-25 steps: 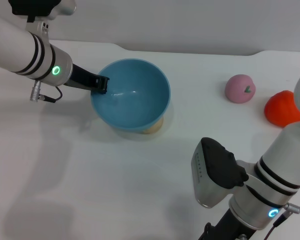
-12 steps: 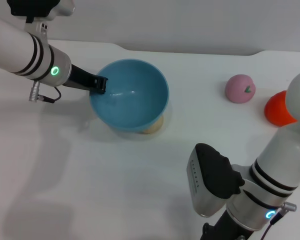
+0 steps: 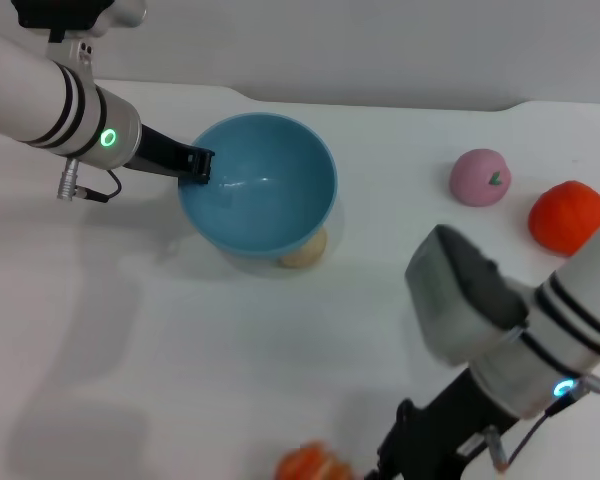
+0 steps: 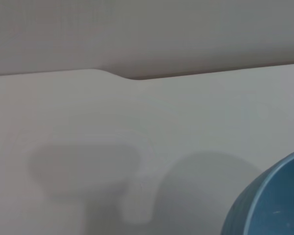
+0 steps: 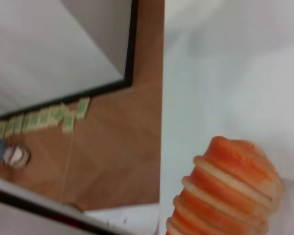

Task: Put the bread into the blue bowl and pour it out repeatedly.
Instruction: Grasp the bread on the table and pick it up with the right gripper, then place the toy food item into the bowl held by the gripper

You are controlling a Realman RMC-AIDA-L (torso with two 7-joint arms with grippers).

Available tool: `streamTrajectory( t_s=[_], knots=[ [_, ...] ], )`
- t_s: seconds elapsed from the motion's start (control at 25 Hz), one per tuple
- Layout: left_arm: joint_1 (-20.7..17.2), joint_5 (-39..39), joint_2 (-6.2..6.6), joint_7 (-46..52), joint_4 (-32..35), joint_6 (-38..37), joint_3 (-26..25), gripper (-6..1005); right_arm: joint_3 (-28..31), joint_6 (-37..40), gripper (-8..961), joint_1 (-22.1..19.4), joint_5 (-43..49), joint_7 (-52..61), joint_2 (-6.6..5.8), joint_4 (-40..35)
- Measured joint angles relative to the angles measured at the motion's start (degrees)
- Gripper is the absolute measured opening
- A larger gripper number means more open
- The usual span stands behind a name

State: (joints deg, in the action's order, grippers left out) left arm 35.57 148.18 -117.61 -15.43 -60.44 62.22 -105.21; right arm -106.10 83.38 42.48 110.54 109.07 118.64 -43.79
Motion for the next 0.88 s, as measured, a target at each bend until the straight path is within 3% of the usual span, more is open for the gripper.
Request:
streamTrajectory(
  t_s=[0.28, 0.56, 0.72, 0.88],
  knots=[
    [0.54, 0.02, 0.12, 0.03, 1.15, 1.31, 0.08, 11, 11.89, 3.44, 237, -3.69, 0.26, -3.76, -0.70, -2.68],
    [0.54, 0.37, -0.07, 0.05, 2.46, 6.25, 0.65, 11, 22.65, 5.19, 180, -9.24, 0.30, -7.17, -0.59, -13.74],
    [0.35, -0.14, -0.34, 0.08, 2.48, 8.89, 1.49, 11, 25.98, -0.60, 147, -10.35, -0.18, -9.90, 0.04, -16.06],
    [0.45, -2.11, -0.39, 0.19, 1.86, 10.56, 4.94, 10, 25.24, -9.92, 118, -10.34, -2.35, -10.93, 0.29, -15.71]
  ],
)
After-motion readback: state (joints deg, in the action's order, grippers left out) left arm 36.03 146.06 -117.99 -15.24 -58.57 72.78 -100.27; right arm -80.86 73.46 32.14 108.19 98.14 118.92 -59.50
